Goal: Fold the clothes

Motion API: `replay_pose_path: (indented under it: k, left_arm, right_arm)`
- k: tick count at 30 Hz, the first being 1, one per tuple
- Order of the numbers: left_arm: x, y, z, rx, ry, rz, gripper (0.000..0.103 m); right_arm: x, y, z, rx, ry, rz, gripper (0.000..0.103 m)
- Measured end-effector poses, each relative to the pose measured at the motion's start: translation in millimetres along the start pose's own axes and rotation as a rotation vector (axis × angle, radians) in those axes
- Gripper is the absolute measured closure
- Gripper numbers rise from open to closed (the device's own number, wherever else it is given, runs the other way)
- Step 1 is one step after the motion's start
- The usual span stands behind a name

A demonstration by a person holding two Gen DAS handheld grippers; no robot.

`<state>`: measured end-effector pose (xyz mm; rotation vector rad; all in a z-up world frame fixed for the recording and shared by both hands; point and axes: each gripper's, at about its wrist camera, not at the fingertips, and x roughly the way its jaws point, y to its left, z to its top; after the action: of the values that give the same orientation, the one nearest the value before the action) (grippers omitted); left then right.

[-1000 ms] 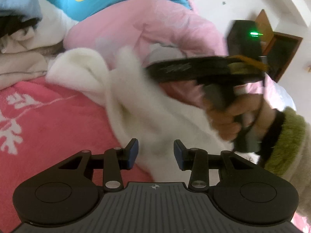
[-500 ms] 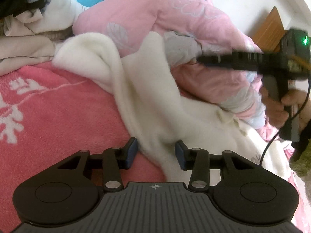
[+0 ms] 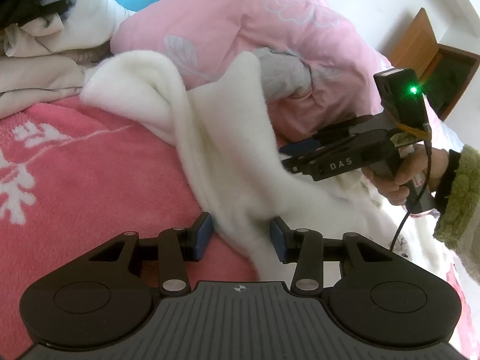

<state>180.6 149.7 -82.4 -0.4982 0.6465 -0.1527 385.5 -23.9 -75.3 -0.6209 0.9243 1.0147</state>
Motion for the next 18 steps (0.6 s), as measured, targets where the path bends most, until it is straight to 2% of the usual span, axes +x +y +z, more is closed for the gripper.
replay_pose_path:
  k: [5,6,8,10,11,15,18]
  left_arm:
    - [0.0,0.1,0.1,-0.001,-0.002,0.001,0.061]
    - [0.1,0.1,0.0,-0.001,-0.002,0.001,0.061]
    - [0.0,0.1,-0.1,-0.002,-0.002,0.001,0.061]
    - [-0.2,0.0,-0.2,-0.003,-0.002,0.001,0.061]
    - [-0.3,0.0,-0.1,-0.004,-0.002,0.001,0.061]
    - [0.0,-0.6,-0.2,-0.005,-0.003,0.002,0.061]
    - [0.3,-1.6,-0.6,-0.002,-0.004,0.006,0.061]
  right_arm:
    - [-2.1,4.2,-0.2,0.008,0.009,-0.009,0.049]
    - [-2.9,5.6,-0.3,0.008,0.01,-0.015,0.053]
    - [-4.7,9.6,-0.5,0.001,0.005,-0.037,0.065]
    - [-7.8,16.3,-1.3,-0.02,-0.017,-0.084,0.086]
    - [-10.2,19.4,-2.5,-0.027,-0.031,-0.105,0.09]
    - [-28.1,27.6,-9.0,-0.047,-0.138,-0.213,0.093]
    - [-30.9,26.0,-9.8,-0.015,-0.211,-0.298,0.093]
